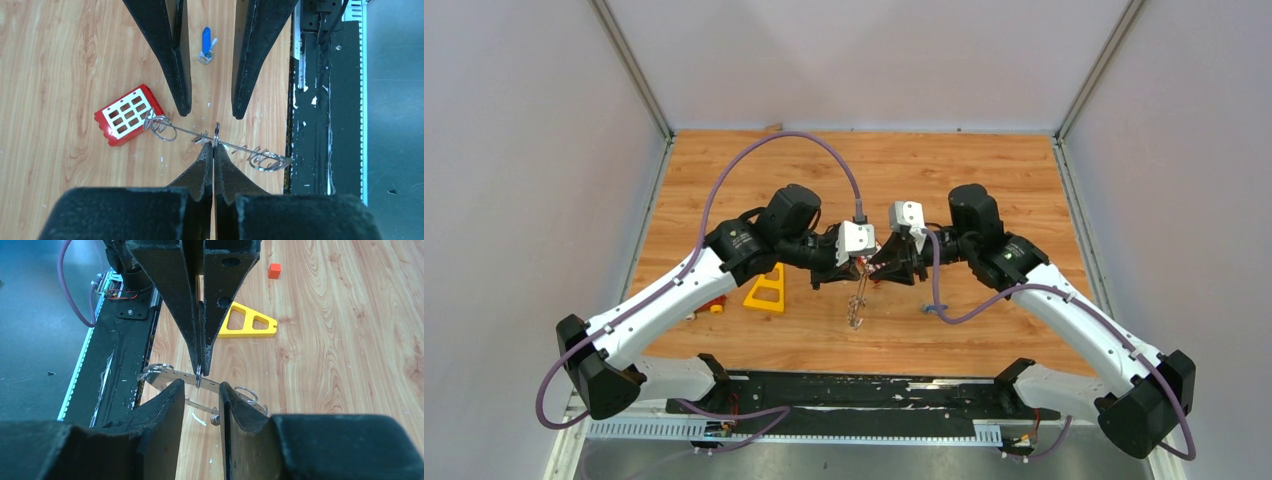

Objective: Put the keys on the keyring

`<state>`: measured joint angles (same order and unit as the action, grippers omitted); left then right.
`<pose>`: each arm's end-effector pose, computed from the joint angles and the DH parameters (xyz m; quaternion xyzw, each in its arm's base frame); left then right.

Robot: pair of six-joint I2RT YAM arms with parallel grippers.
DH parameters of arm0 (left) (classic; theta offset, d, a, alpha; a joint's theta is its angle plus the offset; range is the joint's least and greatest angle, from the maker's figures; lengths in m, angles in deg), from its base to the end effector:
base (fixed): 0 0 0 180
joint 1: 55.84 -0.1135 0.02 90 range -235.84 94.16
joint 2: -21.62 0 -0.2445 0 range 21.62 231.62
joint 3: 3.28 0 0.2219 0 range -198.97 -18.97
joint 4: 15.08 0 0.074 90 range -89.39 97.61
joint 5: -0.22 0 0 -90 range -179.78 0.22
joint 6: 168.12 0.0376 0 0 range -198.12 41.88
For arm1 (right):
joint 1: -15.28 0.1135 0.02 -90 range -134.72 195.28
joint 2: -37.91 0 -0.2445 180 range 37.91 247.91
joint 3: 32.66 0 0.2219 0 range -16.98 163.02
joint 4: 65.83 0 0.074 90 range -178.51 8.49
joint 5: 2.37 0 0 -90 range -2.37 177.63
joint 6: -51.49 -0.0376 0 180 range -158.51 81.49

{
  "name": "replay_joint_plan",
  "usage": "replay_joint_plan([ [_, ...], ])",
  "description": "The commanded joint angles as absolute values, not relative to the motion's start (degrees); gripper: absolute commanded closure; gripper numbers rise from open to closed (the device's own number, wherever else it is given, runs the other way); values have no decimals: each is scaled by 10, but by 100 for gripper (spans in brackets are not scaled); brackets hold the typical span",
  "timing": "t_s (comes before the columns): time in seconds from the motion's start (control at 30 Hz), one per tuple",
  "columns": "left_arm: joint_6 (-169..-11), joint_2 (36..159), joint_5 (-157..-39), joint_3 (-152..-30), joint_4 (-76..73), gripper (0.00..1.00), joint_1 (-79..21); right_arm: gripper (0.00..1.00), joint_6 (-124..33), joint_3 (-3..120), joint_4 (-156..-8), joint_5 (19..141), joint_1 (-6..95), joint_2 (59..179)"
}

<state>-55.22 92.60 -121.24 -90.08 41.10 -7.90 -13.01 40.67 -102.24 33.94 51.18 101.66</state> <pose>0.1426 -0.1874 0.3365 0.5991 0.6460 -0.3278 0.3411 0.1577 0.1515 0.3263 -0.5914 0.5328 0.4255 0.4305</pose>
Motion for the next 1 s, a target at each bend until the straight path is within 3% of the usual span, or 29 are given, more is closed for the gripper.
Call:
replay_joint_plan([
  [0.0,-578,916,-1230,-925,384,100,-77,69,-141,424,-998,324,518,1026],
  [0.37,-607,914,-1237,-918,362,100,-77,76,-148,419,-989,322,523,1038],
  [0.7,-618,914,-1235,-917,354,100,-77,99,-147,416,-986,328,525,1043],
  [0.9,-616,901,-1242,-907,339,100,-77,100,-137,415,-985,356,524,1032],
  [0.97,-603,889,-1246,-896,333,88,-77,100,-138,418,-986,365,520,1026],
])
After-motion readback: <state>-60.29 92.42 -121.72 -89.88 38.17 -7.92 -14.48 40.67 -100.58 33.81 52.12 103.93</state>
